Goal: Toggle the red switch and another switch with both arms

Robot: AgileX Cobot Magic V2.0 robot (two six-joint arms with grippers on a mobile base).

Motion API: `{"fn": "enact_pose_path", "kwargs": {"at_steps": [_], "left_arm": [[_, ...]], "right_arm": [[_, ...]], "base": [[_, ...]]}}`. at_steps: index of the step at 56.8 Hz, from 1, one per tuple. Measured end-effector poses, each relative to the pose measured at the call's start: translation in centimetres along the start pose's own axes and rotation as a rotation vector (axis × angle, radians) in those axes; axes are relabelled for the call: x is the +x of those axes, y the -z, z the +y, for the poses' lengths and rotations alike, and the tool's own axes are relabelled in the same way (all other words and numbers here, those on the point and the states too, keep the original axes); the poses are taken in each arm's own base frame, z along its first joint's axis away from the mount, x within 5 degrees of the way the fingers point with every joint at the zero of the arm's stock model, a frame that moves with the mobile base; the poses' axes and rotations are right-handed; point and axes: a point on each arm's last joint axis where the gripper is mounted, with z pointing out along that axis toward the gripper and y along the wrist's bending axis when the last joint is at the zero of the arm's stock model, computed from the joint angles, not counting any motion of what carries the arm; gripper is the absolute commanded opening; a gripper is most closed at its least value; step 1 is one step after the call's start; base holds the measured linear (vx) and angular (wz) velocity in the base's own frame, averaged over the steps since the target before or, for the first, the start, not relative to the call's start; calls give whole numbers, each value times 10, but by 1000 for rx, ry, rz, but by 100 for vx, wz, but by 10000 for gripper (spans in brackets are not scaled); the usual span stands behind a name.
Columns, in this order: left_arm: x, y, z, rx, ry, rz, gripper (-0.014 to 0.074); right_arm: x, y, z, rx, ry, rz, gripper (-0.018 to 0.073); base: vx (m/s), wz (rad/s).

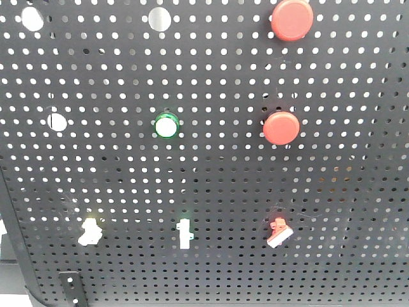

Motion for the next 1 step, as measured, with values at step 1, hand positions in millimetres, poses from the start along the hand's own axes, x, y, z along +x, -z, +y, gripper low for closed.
{"fn": "enact_pose_path", "kwargs": {"at_steps": [1], "left_arm": [[0, 0, 0, 0, 0, 0, 3]], "right_arm": [[0, 0, 0, 0, 0, 0, -6]], "base": [[0, 0]]}}
